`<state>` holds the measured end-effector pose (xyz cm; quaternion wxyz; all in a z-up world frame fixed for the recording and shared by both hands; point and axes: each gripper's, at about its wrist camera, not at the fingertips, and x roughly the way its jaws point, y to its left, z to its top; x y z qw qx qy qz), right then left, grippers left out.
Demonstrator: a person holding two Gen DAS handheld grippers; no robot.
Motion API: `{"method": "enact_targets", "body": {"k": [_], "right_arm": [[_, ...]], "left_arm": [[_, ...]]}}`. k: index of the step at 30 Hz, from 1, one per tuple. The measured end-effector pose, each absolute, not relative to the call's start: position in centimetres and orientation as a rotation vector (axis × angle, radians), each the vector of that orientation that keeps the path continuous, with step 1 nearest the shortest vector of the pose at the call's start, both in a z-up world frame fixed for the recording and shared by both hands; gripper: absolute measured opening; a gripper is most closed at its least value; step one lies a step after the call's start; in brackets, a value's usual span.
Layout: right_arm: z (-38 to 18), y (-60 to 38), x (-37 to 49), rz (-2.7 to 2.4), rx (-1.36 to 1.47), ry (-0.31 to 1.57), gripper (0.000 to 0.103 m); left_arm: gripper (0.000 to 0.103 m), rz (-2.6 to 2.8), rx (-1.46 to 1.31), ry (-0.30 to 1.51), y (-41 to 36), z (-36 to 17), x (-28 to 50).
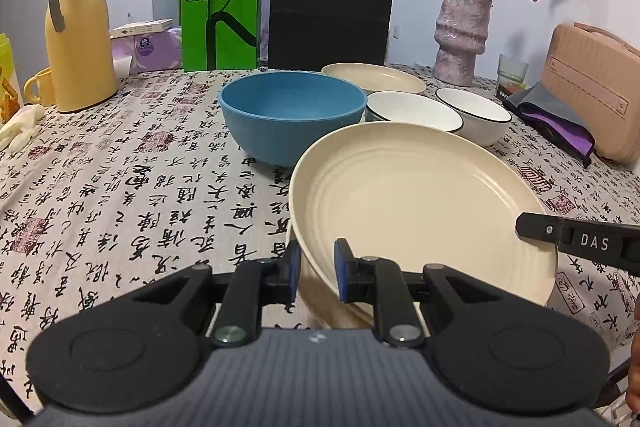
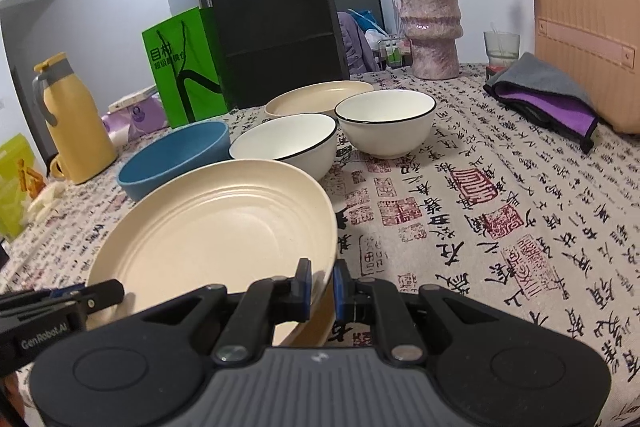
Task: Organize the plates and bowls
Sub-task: 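Lower the held cream plate onto the first cream plate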
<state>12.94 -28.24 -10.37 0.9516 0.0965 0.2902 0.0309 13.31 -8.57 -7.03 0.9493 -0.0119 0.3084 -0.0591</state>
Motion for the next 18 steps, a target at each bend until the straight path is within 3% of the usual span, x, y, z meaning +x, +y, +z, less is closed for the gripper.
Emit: {"method": "enact_targets", "body": {"k": [18], "right_arm": [[-10.6,-26.6,12.7,0.039,0.016,0.622,0.012]], "left_arm": [[0.02,-0.068,0.129,0.711,-10.4,-7.0,13.7]]}}
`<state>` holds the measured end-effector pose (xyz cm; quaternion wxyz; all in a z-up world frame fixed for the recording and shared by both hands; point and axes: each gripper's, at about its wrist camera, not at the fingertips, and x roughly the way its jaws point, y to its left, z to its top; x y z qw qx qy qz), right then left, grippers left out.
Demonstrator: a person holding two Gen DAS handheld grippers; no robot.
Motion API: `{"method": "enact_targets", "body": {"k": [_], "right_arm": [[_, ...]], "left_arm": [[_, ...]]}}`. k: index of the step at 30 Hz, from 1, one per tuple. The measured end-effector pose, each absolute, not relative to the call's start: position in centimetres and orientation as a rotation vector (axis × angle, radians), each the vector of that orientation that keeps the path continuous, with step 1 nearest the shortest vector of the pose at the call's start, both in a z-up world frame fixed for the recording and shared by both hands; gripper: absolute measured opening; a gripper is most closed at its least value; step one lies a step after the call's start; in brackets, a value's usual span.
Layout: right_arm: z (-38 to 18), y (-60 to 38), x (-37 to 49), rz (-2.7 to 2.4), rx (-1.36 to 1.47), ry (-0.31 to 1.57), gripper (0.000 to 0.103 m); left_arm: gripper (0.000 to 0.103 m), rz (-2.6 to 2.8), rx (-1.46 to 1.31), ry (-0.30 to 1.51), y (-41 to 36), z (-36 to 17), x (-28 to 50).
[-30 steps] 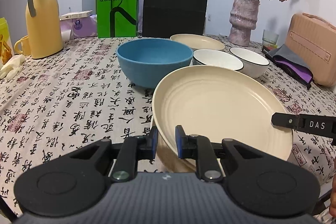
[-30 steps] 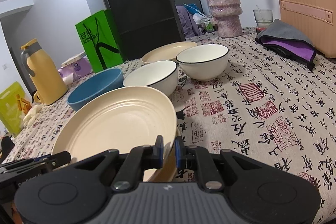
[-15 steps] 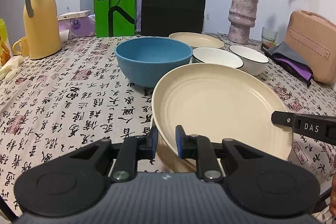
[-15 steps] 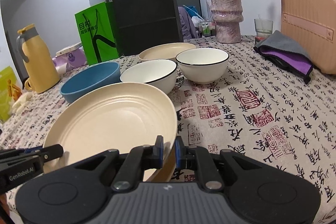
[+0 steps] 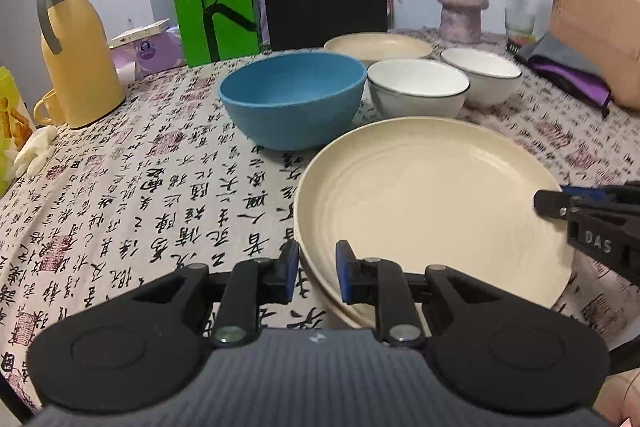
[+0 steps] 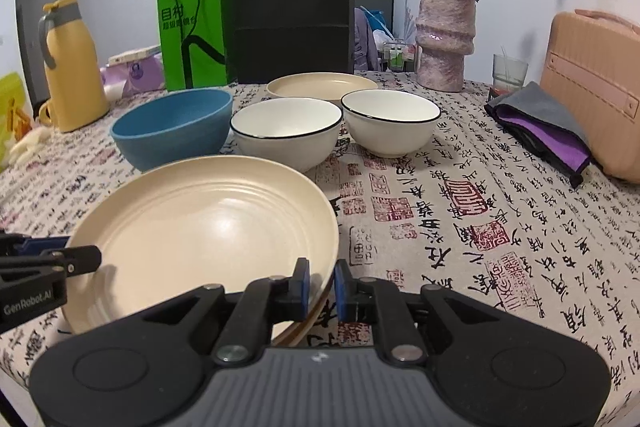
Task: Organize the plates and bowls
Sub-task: 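Lower the held cream plate onto the first cream plate, then open both grippers to release the plate onto the stack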
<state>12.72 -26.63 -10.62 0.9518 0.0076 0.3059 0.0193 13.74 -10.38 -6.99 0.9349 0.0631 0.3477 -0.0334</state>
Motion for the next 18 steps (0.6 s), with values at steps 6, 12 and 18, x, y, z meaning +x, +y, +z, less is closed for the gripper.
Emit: {"method": "enact_targets", "body": {"k": [6,12,18], "right_arm": [[-10.8,-26.8,12.8,0.047,0.029,0.629,0.014],[-10.7,-27.4,12.7,0.07,0.077,0.619,0.015],[-9.9,-28.6,12.1,0.095,0.156,0.564,0.046]], "left_arm": [[0.02,-0.066,0.124,0.714,-10.3,-7.0,13.9],[0.025,-0.065,0.094,0.707,-9.8,-6.7,13.9],[0.063,-0.067,0.036,0.642,-8.7,-5.6,13.3]]}}
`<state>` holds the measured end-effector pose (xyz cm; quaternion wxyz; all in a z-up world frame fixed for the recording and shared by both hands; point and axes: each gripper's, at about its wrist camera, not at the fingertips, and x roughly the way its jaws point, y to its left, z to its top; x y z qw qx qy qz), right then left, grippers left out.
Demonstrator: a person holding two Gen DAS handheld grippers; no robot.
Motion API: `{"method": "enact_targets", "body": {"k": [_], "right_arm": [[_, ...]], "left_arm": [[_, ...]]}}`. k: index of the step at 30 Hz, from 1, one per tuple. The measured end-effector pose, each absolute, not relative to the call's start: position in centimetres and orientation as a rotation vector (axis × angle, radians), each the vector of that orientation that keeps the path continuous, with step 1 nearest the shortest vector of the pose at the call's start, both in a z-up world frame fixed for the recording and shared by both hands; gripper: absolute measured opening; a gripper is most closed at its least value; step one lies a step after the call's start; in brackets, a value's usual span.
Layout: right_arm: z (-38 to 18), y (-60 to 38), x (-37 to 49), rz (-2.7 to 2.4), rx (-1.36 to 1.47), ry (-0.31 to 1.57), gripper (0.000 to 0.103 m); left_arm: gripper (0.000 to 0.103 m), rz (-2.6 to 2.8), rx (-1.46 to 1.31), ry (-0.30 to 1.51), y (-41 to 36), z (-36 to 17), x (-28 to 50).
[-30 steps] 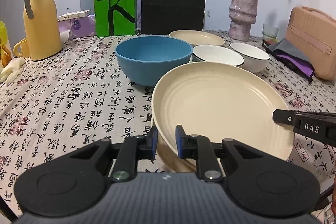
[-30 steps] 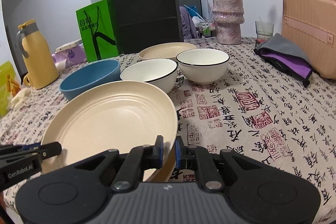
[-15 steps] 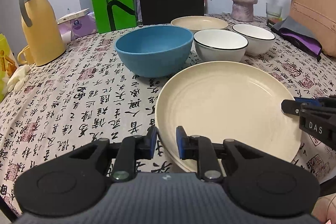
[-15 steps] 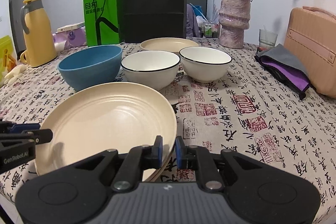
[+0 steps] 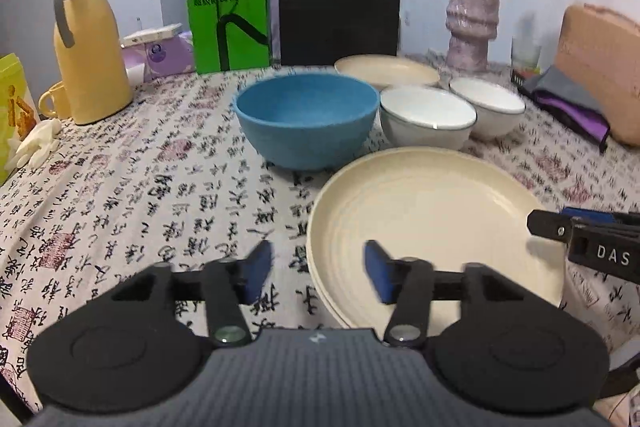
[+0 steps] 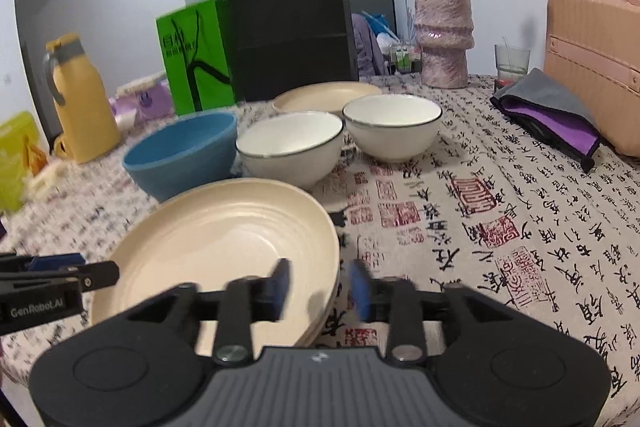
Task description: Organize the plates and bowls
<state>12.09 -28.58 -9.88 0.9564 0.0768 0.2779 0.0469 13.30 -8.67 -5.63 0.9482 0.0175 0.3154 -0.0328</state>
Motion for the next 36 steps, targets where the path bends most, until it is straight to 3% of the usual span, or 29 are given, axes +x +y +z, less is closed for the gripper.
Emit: {"method": "enact_targets", "body": {"k": [1,3,6,7,36], "right_arm": [[-9.8,-28.7,12.0,0.098,0.164,0.553,0.05],[-9.5,-29.0,11.8,0.103,0.185,0.533,0.075],[-9.2,-29.4,11.5,0.116,0.215,0.507,0.098],[-9.2,-29.6,11.5,0.118,0.224,0.503,0.102],[-8.7,-30.0,9.6,0.12,0.256,0.475,0.103]], "left_arm": [[0.073,-0.065,0.024,0.625,-8.4,-5.4,13.1],[0.086,-0.064,0.003,0.592,-8.0,-5.0,12.7],[0.103,-0.064,-0.026,0.533,-7.5,-4.2,12.1],[0.103,-0.059,-0.038,0.512,-7.4,-4.0,11.8],[0.103,-0.071,-0.102,0.43,-6.8,-2.7,9.2]]}}
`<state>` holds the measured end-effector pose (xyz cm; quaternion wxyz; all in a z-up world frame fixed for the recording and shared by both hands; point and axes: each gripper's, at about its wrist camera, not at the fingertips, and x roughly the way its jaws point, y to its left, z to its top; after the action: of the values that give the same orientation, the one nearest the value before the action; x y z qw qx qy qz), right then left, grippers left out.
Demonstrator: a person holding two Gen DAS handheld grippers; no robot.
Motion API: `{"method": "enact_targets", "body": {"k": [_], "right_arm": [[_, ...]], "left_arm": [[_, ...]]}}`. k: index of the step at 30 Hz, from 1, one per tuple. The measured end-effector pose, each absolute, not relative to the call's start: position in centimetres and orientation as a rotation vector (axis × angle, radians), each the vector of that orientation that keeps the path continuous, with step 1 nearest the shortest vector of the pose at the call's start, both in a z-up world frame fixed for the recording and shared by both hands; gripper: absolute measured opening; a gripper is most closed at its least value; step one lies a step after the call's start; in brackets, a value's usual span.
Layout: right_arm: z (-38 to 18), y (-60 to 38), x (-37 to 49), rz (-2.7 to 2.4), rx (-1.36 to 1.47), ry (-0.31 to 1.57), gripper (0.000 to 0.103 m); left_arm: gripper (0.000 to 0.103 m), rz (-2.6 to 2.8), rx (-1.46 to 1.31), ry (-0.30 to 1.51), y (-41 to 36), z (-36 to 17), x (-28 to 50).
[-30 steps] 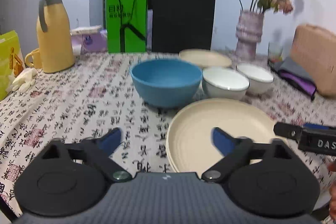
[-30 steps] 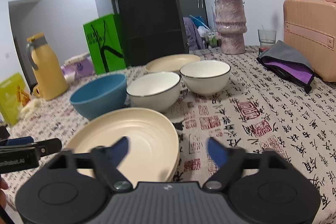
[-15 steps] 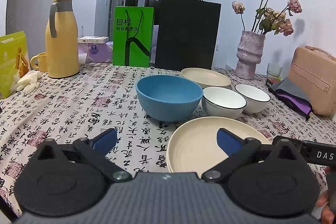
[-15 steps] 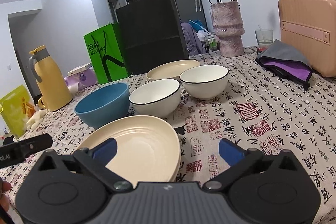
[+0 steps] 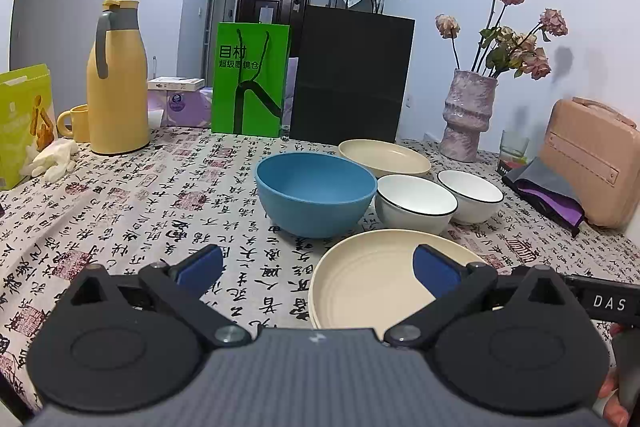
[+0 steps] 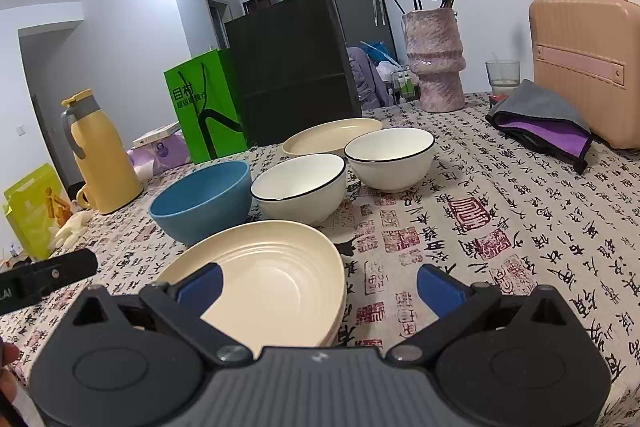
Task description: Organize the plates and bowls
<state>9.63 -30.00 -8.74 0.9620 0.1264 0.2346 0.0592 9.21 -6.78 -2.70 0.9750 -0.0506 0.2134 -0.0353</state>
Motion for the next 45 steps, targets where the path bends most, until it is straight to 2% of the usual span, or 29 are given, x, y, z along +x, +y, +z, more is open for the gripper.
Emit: {"method": "enact_targets", "body": {"k": [45], "right_arm": [[-9.41,-30.36,9.57,0.115,0.265,0.499,0.103]], "left_arm": [[0.103,-0.096,-0.103,0.429,-6.99,-2.75,9.01]]}}
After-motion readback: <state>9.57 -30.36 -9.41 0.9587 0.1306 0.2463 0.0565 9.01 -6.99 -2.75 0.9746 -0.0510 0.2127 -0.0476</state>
